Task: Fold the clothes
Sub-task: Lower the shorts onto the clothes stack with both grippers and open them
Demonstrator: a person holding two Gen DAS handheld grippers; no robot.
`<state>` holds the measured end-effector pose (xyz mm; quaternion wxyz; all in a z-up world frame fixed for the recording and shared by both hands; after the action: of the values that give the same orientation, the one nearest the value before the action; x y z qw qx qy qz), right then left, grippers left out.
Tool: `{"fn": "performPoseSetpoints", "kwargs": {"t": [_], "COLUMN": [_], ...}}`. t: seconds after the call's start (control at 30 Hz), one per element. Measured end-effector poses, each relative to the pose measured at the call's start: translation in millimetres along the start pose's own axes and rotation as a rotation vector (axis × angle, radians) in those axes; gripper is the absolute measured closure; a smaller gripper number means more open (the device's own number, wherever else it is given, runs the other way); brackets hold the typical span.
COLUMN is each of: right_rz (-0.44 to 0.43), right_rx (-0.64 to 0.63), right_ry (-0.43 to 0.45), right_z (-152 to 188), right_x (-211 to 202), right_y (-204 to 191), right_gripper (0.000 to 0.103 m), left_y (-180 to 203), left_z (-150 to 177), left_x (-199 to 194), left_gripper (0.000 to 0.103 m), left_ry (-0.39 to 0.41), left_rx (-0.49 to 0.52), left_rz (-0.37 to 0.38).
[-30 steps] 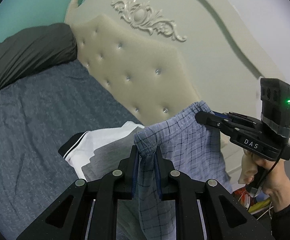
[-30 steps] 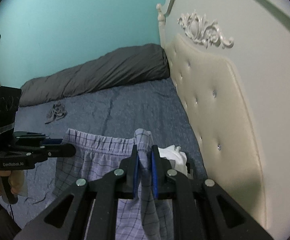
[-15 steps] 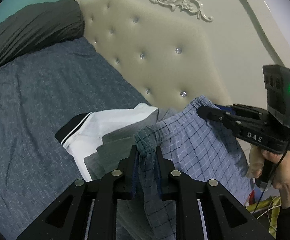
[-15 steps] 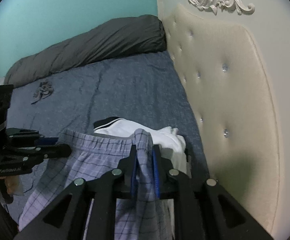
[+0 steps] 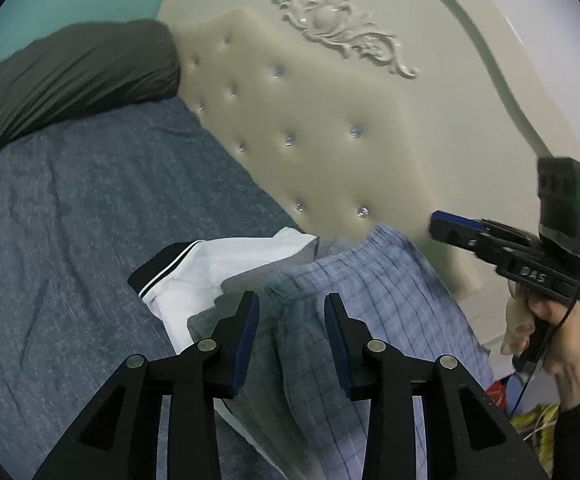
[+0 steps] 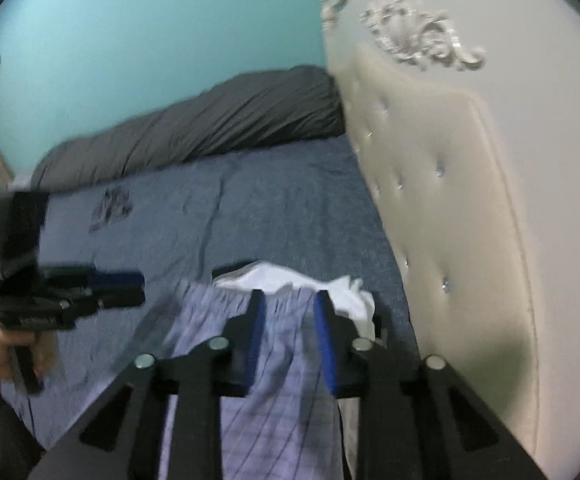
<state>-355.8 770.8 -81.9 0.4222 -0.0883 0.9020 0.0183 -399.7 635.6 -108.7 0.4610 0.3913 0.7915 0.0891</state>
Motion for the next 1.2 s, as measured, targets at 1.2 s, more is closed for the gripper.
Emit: {"fn": "performPoseSetpoints", "kwargs": {"t": [1.2], "right_rz": [0.023], "right_rx": [0.113], "right_ry": [-0.001], "right_z": [60], "right_x": [-25], "right_y": [30], "right_gripper": [0.085], "left_y": [4], "left_z": [42], "left_x": [13], "left_gripper": [0.067], "left_ry": [-0.09], "left_rx": [0.079], "left_rz": [-0.095]}}
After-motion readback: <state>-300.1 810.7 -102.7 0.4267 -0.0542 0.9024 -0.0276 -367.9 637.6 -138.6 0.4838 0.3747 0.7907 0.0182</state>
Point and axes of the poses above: each gripper's, at about its wrist camera, not at the fingertips, and x roughly the way its jaws point, y to its right, z to its underside, the point moved 10 cm from there along x, roughly the way its jaws point, and after that the axes turned 5 degrees about -x, right-handed, at the moved point
